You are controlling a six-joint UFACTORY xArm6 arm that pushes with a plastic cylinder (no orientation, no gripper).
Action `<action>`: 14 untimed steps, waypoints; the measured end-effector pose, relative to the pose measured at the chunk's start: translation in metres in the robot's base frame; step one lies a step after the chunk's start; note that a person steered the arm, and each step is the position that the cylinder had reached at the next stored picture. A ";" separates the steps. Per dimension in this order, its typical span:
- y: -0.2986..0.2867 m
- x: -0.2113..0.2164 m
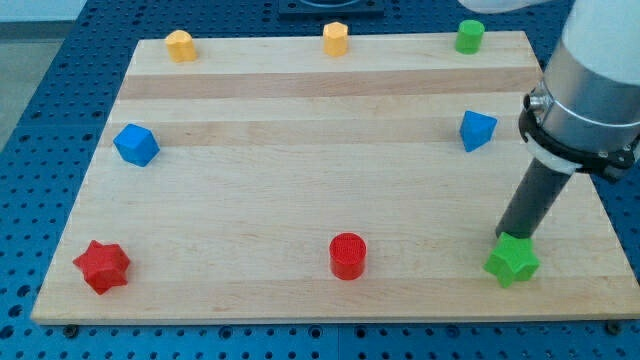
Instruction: Slide the green star to the bottom right corner
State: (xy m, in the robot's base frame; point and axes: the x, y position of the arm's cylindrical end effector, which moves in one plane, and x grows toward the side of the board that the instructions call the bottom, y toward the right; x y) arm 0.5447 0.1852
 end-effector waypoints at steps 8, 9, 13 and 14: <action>-0.037 0.049; -0.021 0.049; -0.043 0.069; -0.043 0.069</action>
